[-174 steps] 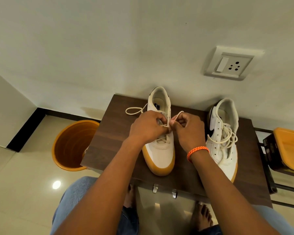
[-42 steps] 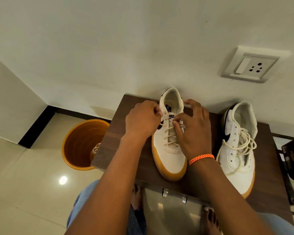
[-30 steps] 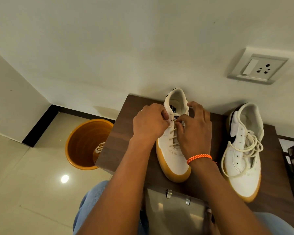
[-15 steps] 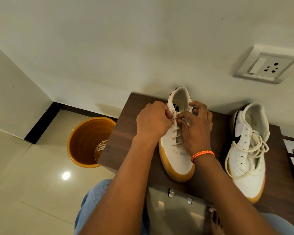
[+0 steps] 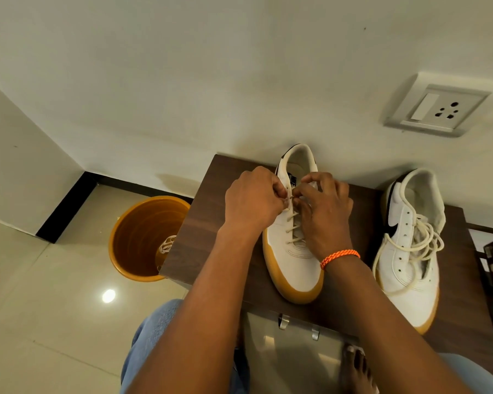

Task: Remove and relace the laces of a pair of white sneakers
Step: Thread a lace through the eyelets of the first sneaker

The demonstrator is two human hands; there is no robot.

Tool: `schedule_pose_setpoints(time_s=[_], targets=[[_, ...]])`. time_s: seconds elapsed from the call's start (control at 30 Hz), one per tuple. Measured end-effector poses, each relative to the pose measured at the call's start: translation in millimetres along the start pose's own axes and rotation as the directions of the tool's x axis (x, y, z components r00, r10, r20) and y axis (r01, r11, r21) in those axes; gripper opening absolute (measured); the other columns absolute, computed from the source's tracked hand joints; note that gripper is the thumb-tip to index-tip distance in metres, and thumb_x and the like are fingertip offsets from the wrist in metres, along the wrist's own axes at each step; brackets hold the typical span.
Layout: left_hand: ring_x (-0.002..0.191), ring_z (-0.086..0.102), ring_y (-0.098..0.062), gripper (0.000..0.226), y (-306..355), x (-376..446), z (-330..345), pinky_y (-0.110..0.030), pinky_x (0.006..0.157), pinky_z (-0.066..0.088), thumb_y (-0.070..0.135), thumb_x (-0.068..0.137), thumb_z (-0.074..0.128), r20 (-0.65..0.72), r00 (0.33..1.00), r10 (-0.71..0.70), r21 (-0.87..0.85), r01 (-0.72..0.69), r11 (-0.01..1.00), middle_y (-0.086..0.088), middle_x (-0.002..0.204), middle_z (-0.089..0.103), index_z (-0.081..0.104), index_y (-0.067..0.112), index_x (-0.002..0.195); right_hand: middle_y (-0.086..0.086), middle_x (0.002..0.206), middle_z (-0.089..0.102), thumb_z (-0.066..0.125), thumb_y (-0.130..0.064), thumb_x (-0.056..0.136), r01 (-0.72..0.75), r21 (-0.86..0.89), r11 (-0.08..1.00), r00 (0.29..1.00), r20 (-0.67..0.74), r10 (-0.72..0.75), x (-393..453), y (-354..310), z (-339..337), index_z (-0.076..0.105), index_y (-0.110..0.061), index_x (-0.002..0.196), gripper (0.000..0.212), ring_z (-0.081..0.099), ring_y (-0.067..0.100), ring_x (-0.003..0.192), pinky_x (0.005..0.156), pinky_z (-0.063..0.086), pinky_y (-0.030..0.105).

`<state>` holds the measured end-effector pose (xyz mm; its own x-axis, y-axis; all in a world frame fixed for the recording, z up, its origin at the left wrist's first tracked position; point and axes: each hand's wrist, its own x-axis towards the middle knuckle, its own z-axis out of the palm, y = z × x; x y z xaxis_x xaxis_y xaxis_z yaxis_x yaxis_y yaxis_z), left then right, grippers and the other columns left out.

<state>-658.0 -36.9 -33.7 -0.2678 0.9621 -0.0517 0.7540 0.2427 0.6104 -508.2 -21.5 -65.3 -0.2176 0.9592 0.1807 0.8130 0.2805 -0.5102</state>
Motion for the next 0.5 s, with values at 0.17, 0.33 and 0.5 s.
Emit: schedule_pose_setpoints(time_s=[0.17, 0.33, 0.5], targets=[[0.083, 0.072, -0.009, 0.011, 0.3, -0.9, -1.1, -0.036, 0.076, 0.062, 0.038, 0.082, 0.089, -0.009, 1.000, 0.012, 0.020, -0.012, 1.000, 0.013, 0.089, 0.077, 0.082, 0.033, 0.089, 0.003, 0.142, 0.055, 0.066, -0.021, 0.100, -0.017, -0.053, 0.998, 1.000, 0.016, 0.018, -0.4, -2.3, 0.1, 0.072, -0.019, 0.119, 0.019, 0.036, 0.030, 0.135, 0.104, 0.034, 0.047], [0.081, 0.070, -0.011, 0.007, 3.5, -3.7, -3.2, -0.033, 0.071, 0.058, 0.039, 0.086, 0.083, -0.042, 0.999, 0.027, 0.085, -0.023, 0.996, 0.014, 0.088, 0.074, 0.079, 0.036, 0.081, 0.001, 0.143, 0.054, 0.063, -0.024, 0.102, -0.002, -0.080, 0.997, 0.999, 0.035, 0.005, -0.5, -1.8, -4.1, 0.071, -0.020, 0.121, 0.021, 0.035, 0.028, 0.136, 0.103, 0.034, 0.047], [0.079, 0.068, -0.011, 0.009, 4.6, -5.6, -5.9, -0.029, 0.066, 0.053, 0.035, 0.087, 0.079, -0.061, 0.998, 0.032, 0.044, -0.029, 0.999, 0.015, 0.083, 0.072, 0.077, 0.033, 0.079, -0.003, 0.144, 0.053, 0.061, -0.037, 0.101, 0.035, -0.145, 0.989, 0.997, 0.069, -0.025, -0.9, 5.3, -12.4, 0.070, -0.024, 0.124, 0.028, 0.036, 0.023, 0.134, 0.104, 0.031, 0.043]])
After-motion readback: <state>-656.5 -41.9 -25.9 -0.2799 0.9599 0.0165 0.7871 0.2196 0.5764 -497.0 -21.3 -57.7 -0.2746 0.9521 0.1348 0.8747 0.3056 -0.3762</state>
